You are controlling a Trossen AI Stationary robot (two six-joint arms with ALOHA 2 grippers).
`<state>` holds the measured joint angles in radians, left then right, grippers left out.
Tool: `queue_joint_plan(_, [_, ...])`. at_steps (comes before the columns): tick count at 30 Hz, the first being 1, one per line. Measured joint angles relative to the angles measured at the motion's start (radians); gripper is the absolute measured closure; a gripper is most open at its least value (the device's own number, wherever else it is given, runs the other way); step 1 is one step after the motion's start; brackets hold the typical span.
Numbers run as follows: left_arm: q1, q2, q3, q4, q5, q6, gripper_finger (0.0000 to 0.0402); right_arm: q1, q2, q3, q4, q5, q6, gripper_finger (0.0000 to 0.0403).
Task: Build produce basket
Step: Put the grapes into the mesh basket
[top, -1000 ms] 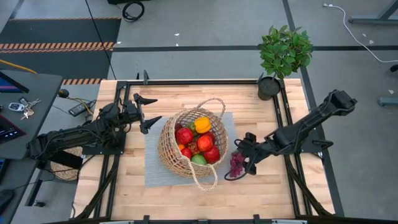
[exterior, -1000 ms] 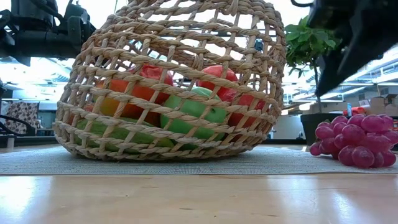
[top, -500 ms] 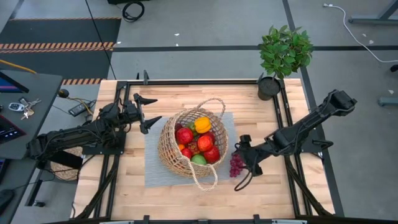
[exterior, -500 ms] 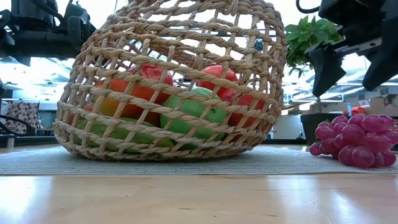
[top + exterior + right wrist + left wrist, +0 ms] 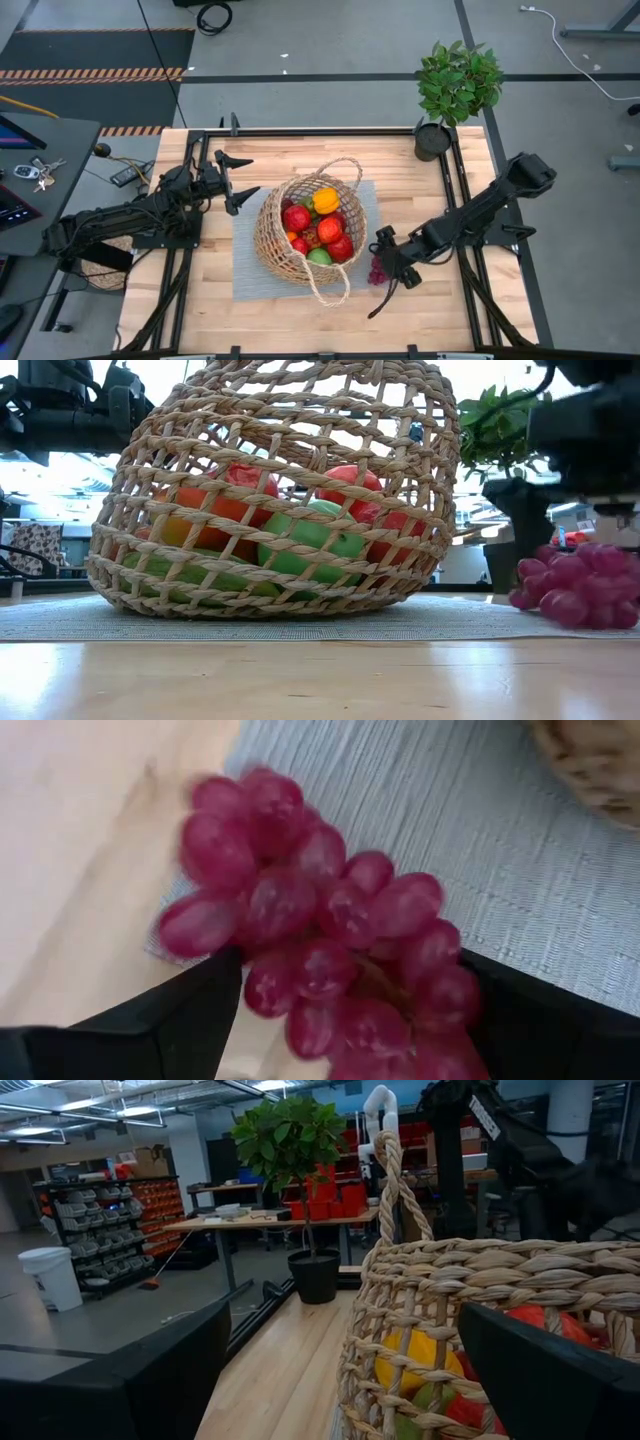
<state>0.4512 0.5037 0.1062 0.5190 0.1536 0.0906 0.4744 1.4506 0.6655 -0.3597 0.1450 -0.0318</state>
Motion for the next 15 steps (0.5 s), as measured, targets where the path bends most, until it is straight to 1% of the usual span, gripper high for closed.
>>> queue_joint_plan(4, [0.0,0.0,0.0,0.0,0.0,0.0,0.0004,-0.004,0.064,0.0,0.032,0.022,-0.025,0.0053])
queue_joint_plan(7, [0.0,0.0,0.0,0.0,0.0,0.0,0.0004,-0.015,0.085,0.002,0.046,0.027,-0.025,0.0053])
queue_joint_plan(15, [0.0,0.0,0.0,0.0,0.0,0.0,0.0004,-0.033,0.079,0.001,0.076,0.028,-0.013,0.0054])
